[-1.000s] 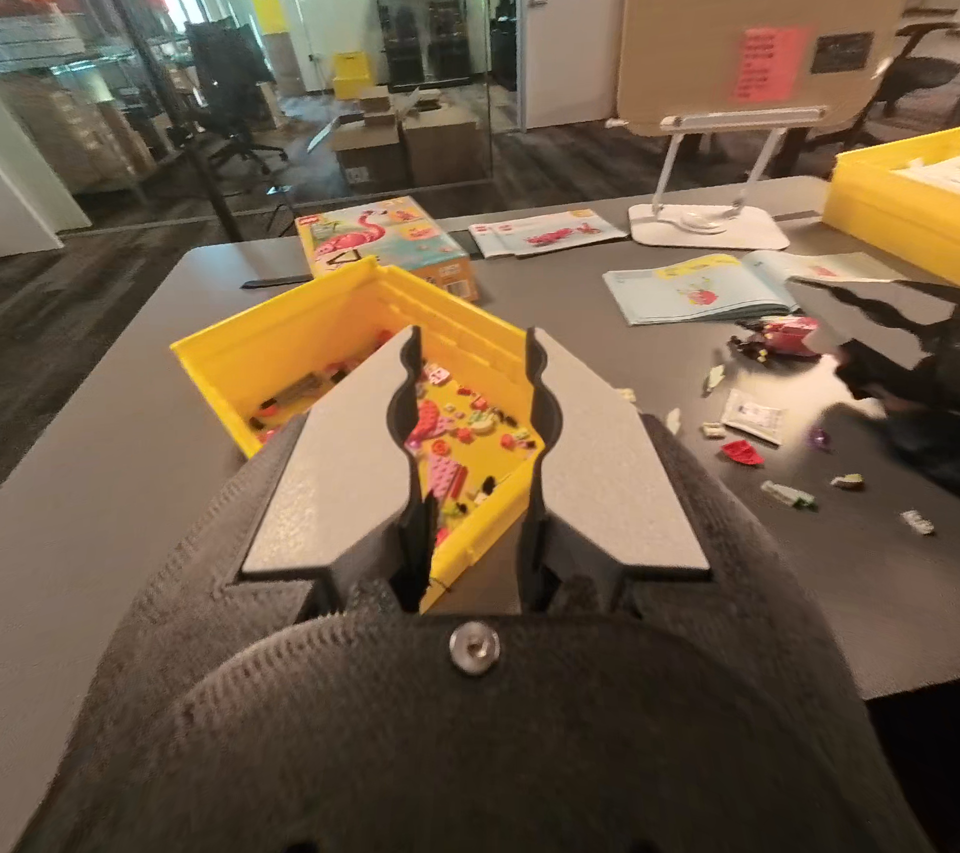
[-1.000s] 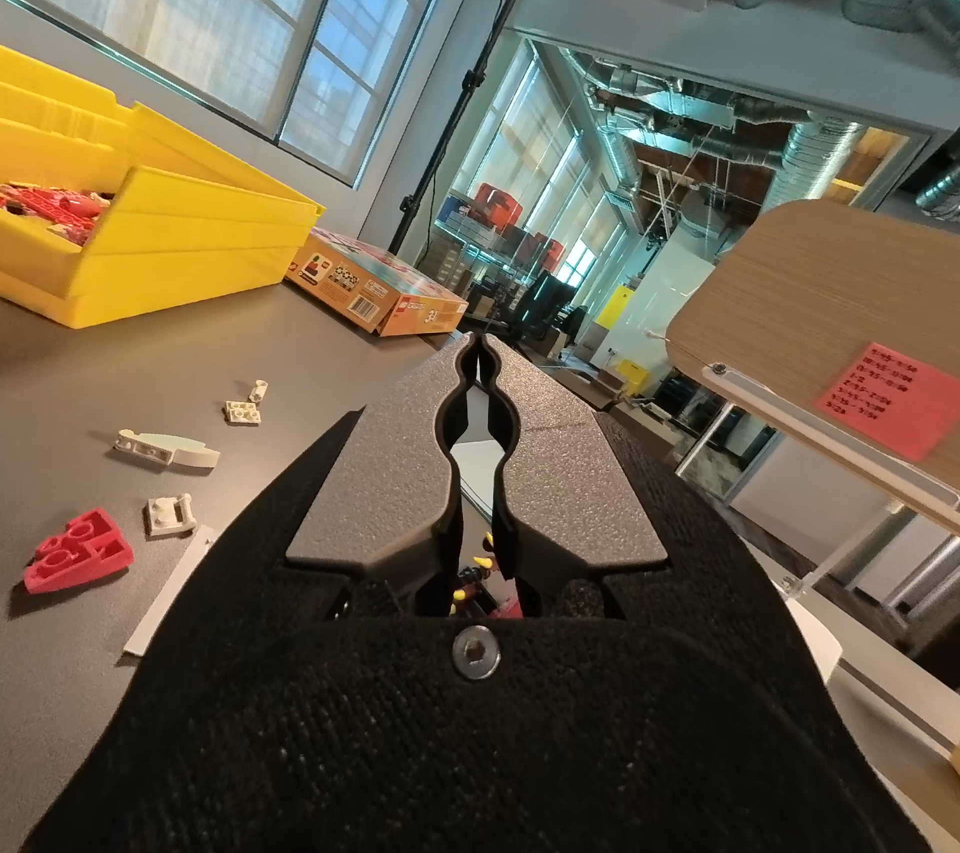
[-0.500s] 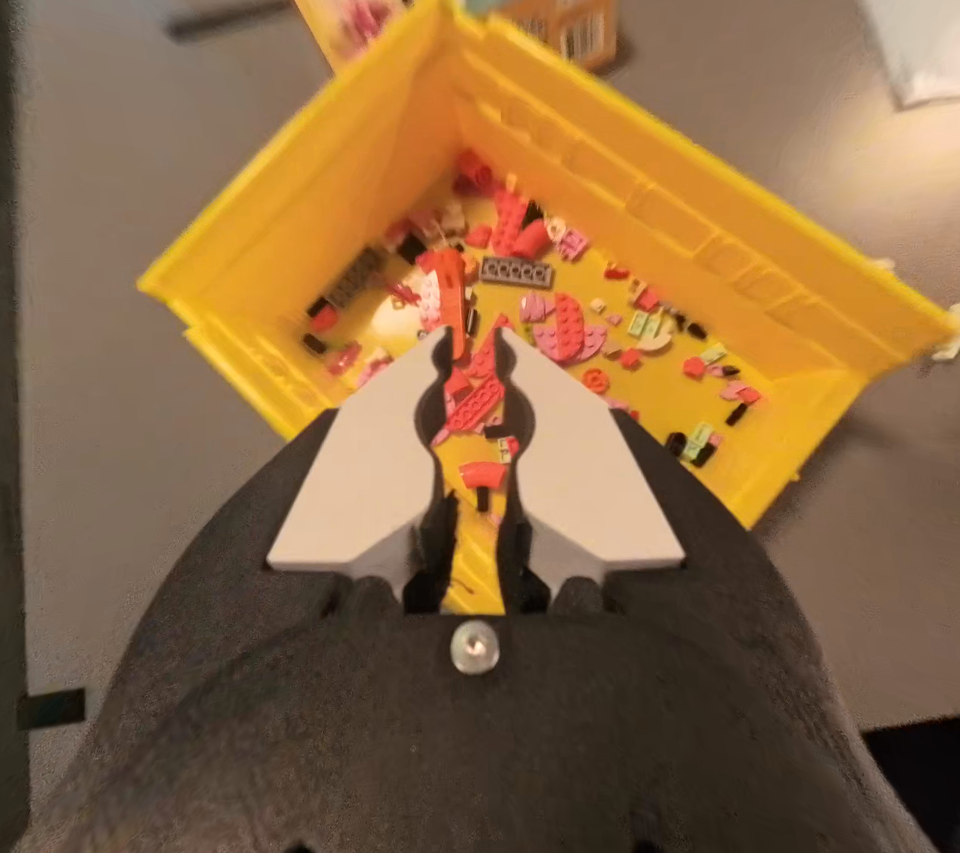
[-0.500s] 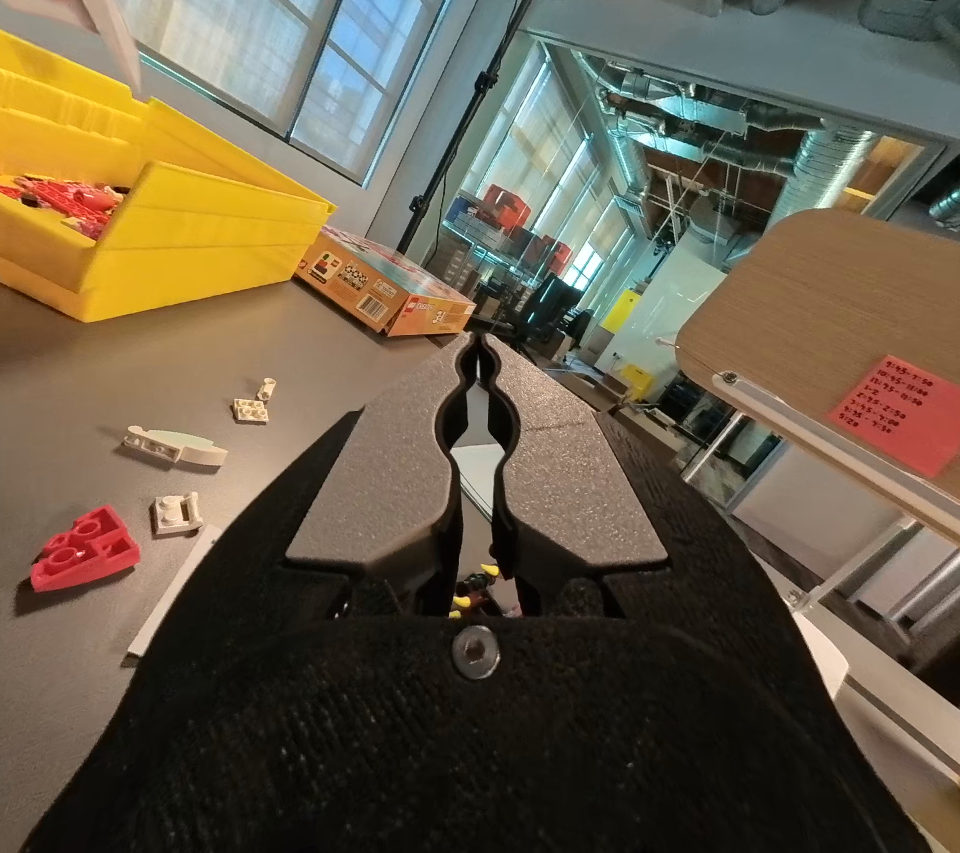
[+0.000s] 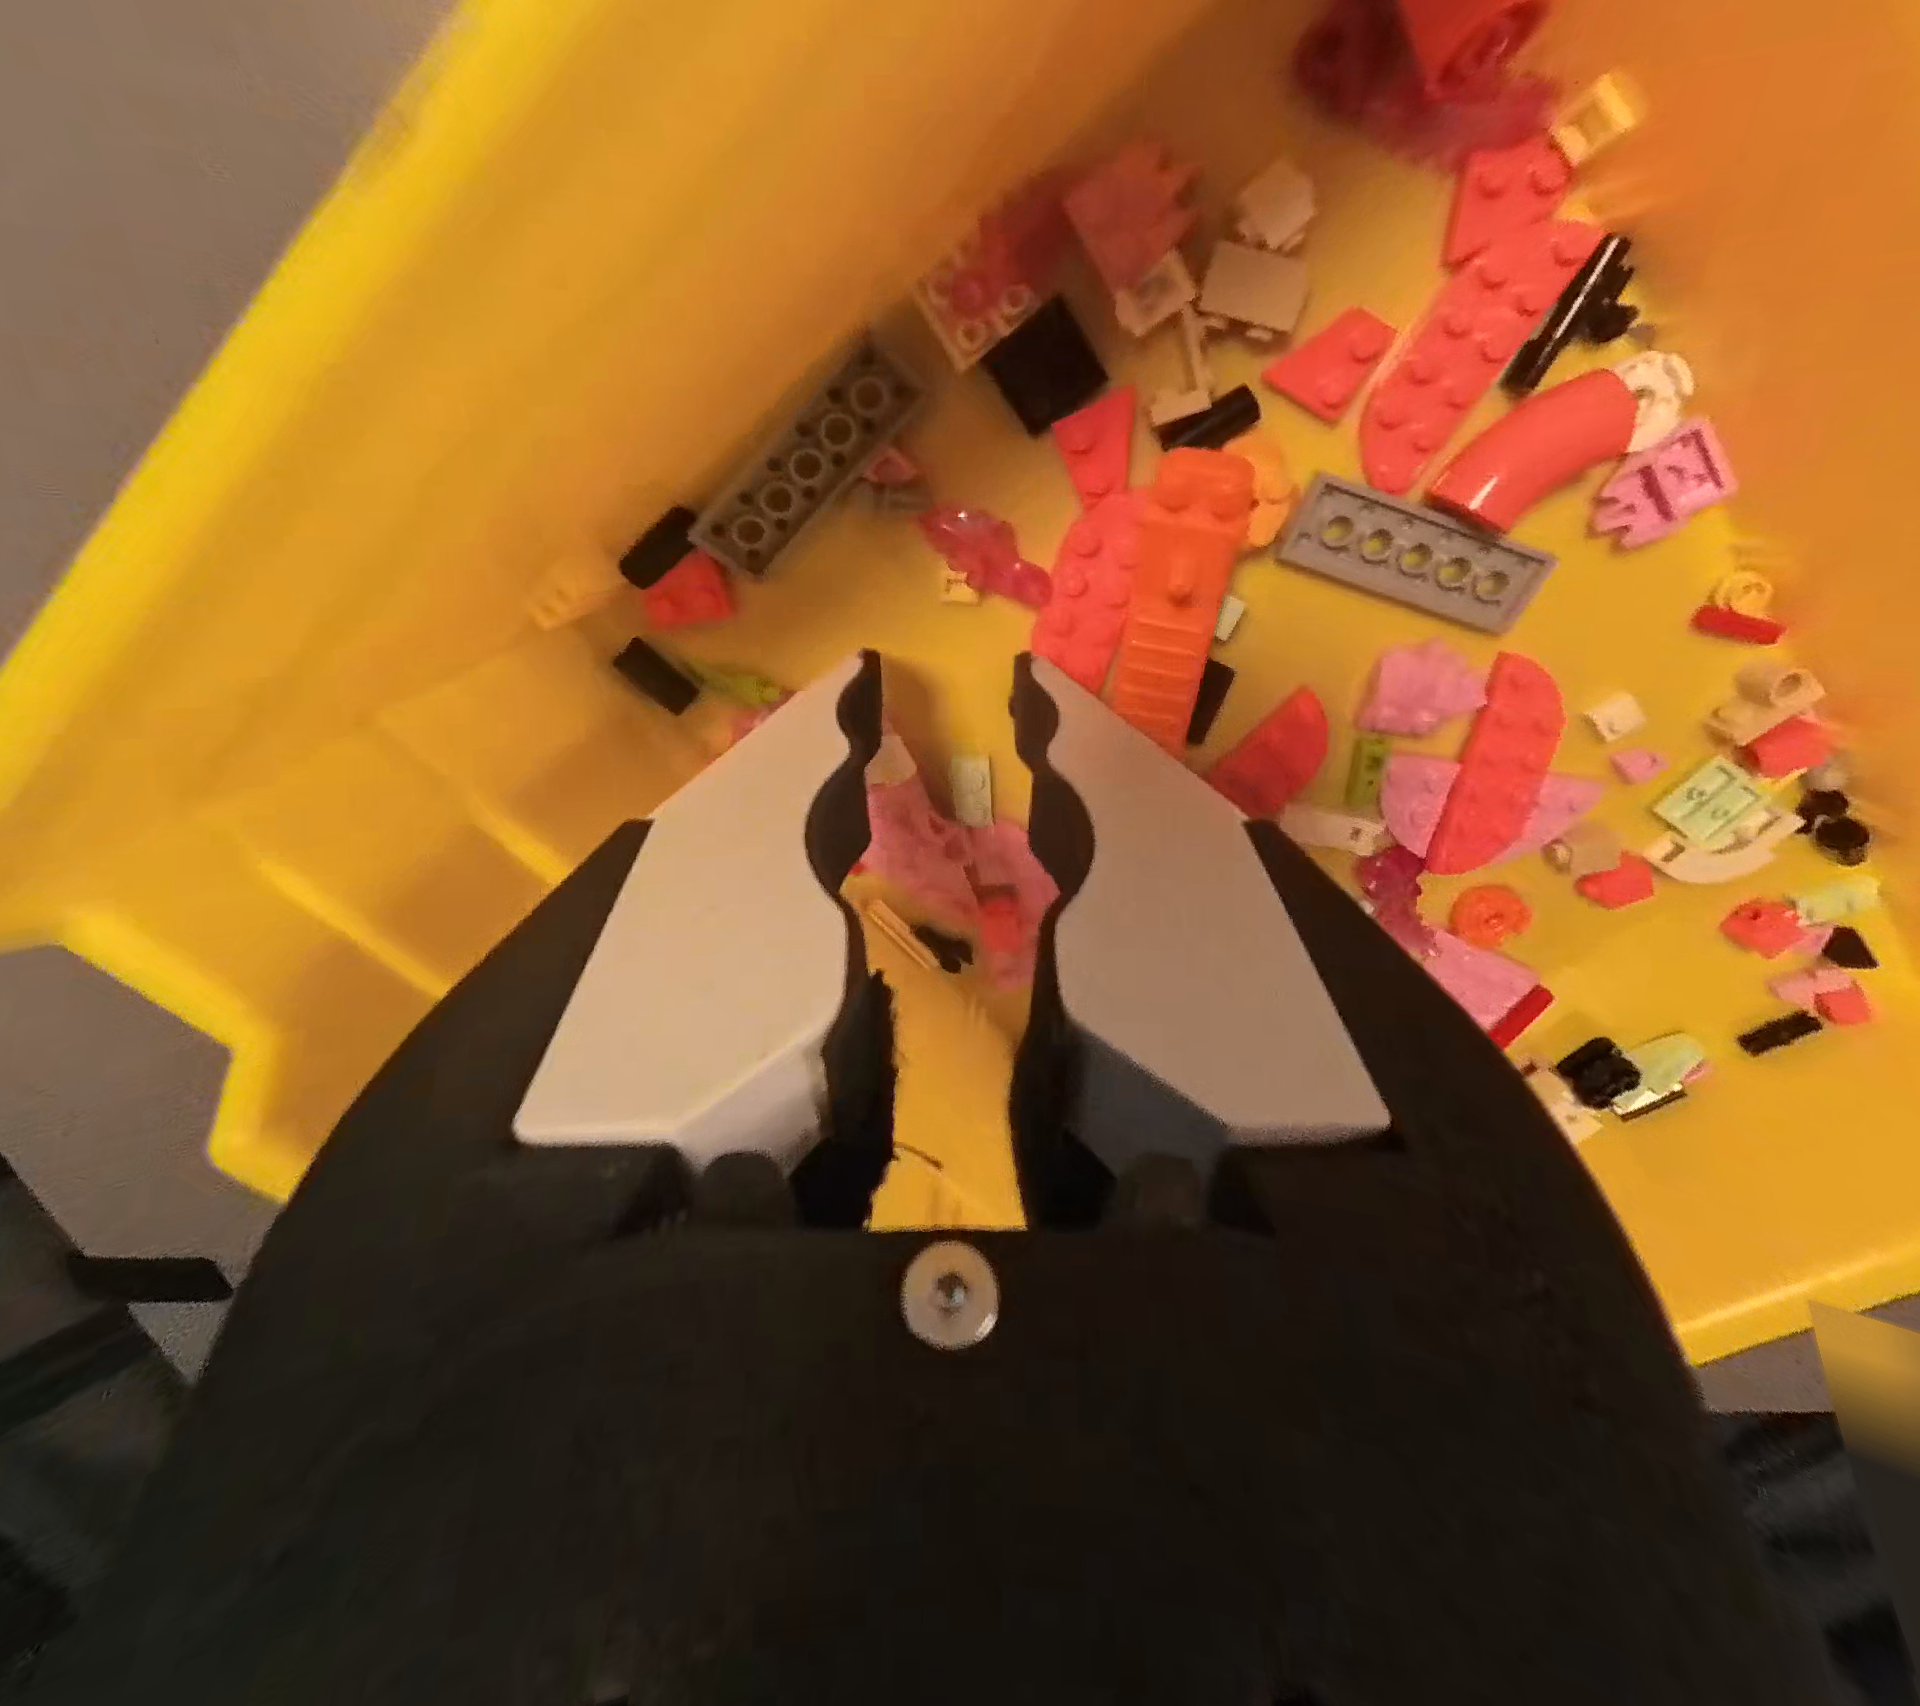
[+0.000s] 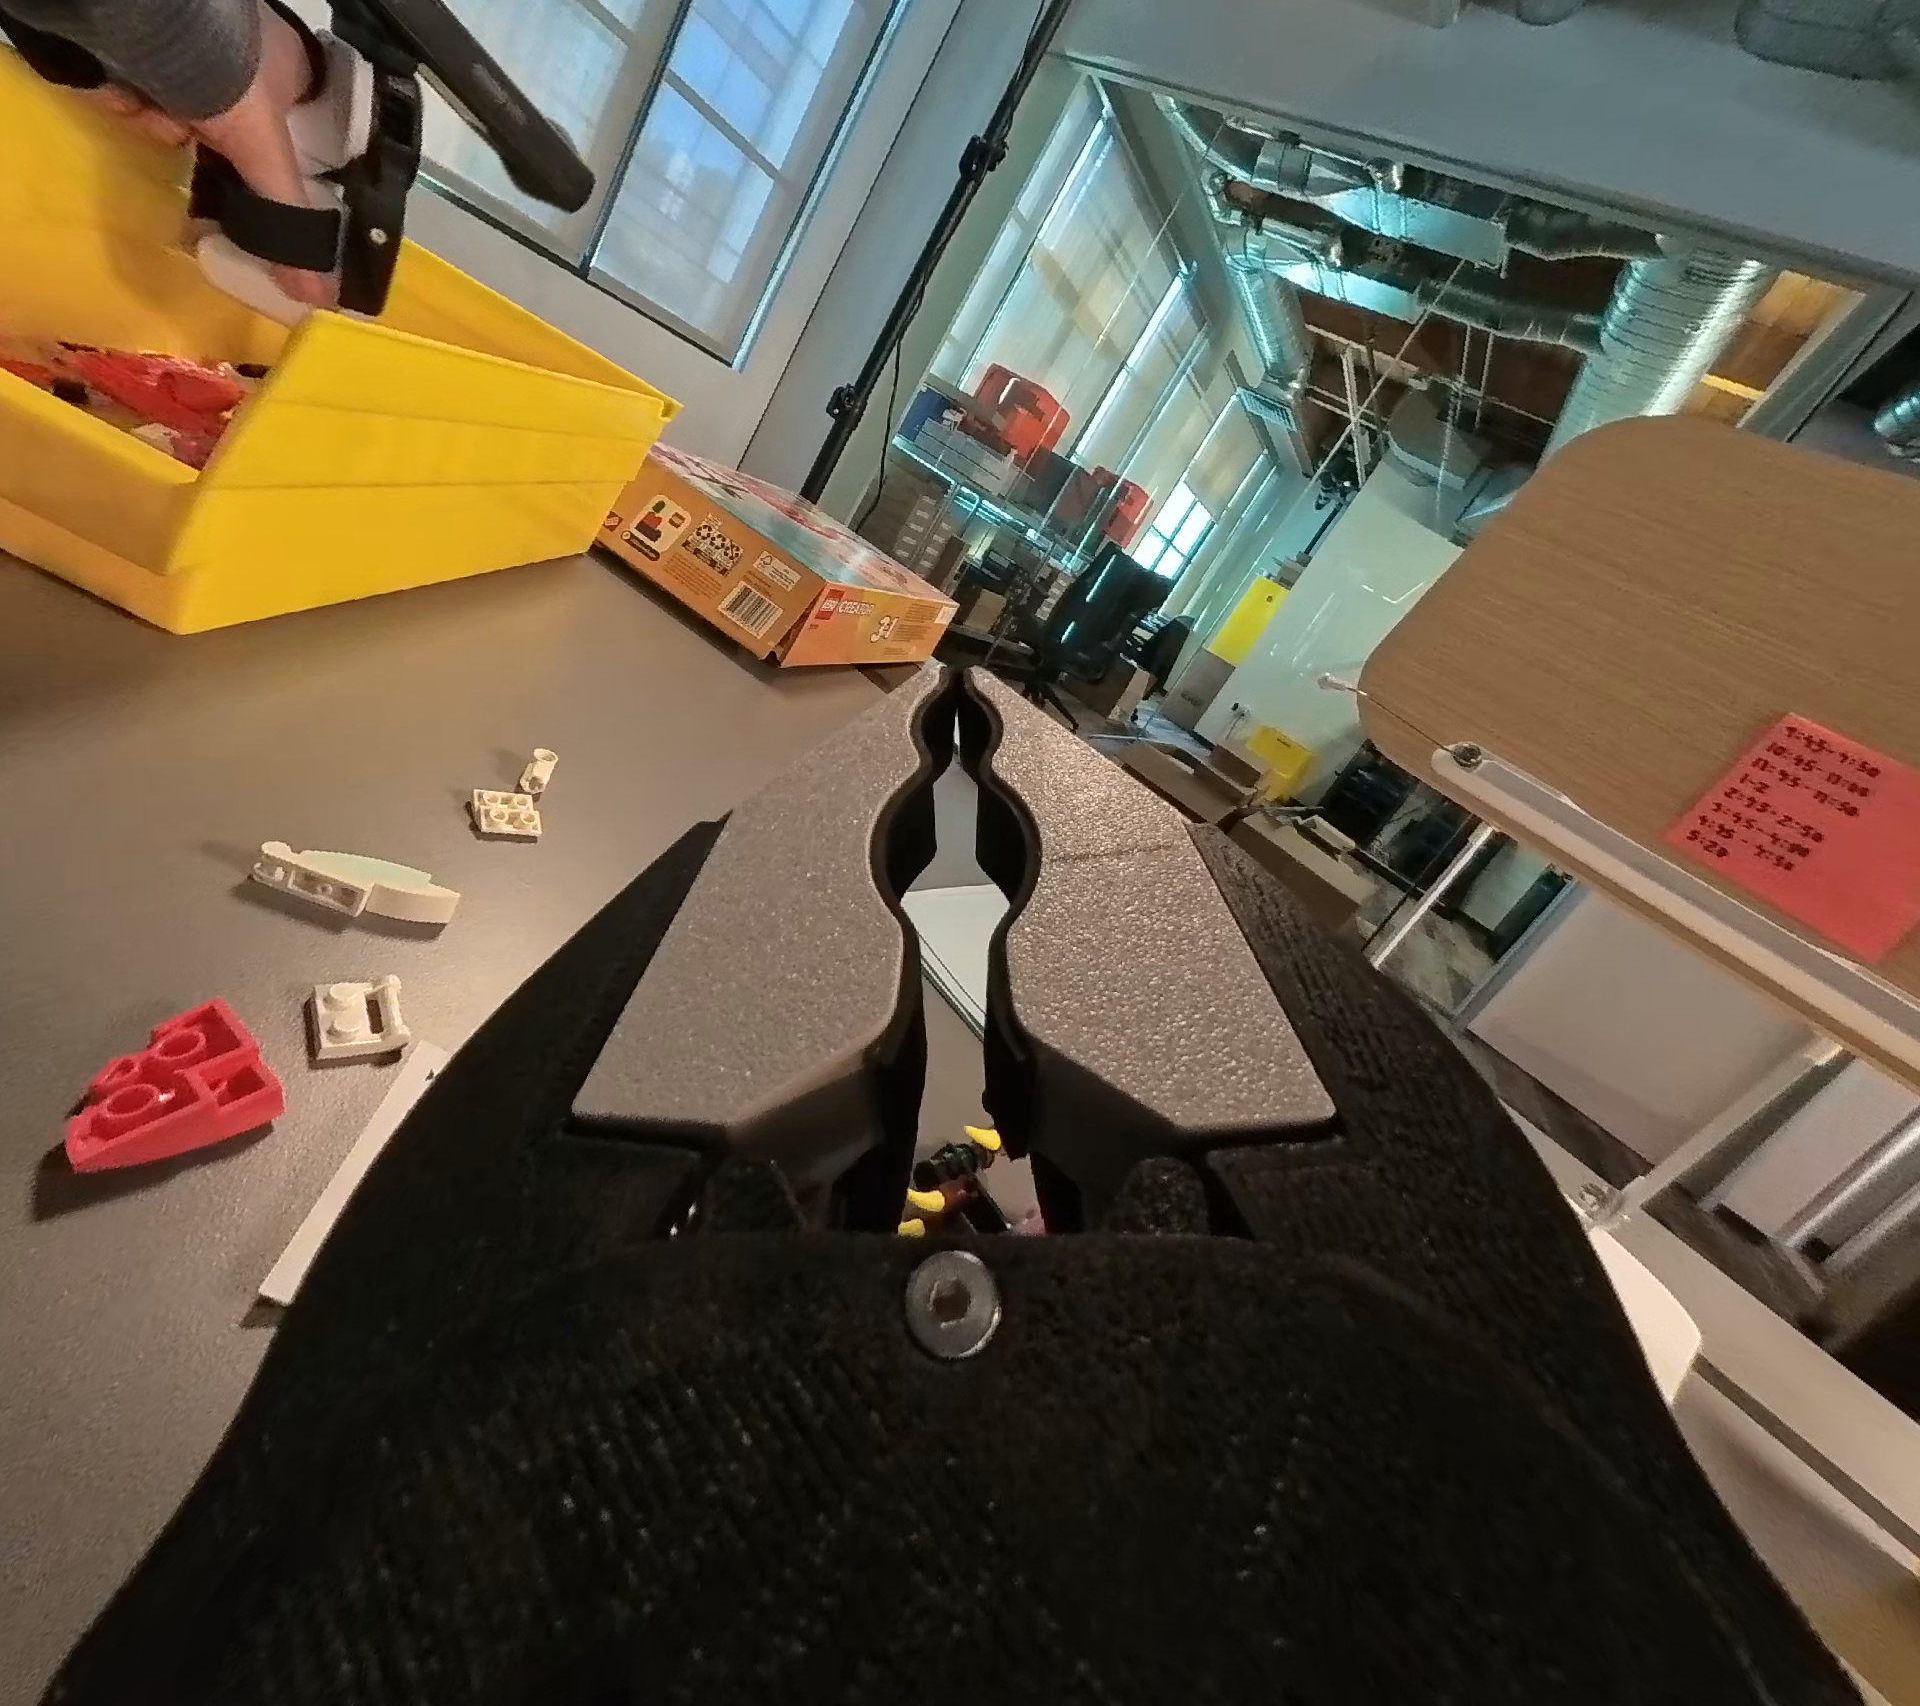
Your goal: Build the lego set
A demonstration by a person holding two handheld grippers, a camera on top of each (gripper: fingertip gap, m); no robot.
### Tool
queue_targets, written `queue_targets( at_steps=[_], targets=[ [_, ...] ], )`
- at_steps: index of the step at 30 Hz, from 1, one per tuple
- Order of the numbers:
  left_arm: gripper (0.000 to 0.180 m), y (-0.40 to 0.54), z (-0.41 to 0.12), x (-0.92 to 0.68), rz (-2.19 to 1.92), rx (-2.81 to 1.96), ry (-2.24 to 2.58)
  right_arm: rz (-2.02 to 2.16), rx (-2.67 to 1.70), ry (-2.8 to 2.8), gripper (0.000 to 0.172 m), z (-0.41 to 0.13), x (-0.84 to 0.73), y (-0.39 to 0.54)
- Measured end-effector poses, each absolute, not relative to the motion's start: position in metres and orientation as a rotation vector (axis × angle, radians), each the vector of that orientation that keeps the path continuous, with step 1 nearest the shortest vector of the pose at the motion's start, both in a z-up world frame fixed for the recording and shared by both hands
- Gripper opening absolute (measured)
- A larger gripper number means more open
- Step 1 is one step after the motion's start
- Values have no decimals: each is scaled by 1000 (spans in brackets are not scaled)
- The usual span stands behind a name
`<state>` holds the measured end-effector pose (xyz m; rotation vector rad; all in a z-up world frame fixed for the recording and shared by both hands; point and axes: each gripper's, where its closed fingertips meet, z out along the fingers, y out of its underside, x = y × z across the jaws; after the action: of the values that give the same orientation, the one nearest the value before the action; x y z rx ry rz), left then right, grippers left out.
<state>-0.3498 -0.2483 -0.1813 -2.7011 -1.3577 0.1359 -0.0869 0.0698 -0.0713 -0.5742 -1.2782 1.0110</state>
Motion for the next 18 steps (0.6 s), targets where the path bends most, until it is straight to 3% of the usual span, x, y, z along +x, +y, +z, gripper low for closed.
queue_targets(
  at_steps=[10,14,18],
  targets=[
    [26,-241,-191,-359,119,-2710,-1390,1011,-570,-1287,0,-72,-88,69],
    [7,-244,-191,-364,144,-2698,-1418,1014,-571,-1291,0,-73,-88,68],
    [7,-244,-191,-363,138,-2706,-1402,1014,-570,-1297,0,-74,-89,68]
  ],
)
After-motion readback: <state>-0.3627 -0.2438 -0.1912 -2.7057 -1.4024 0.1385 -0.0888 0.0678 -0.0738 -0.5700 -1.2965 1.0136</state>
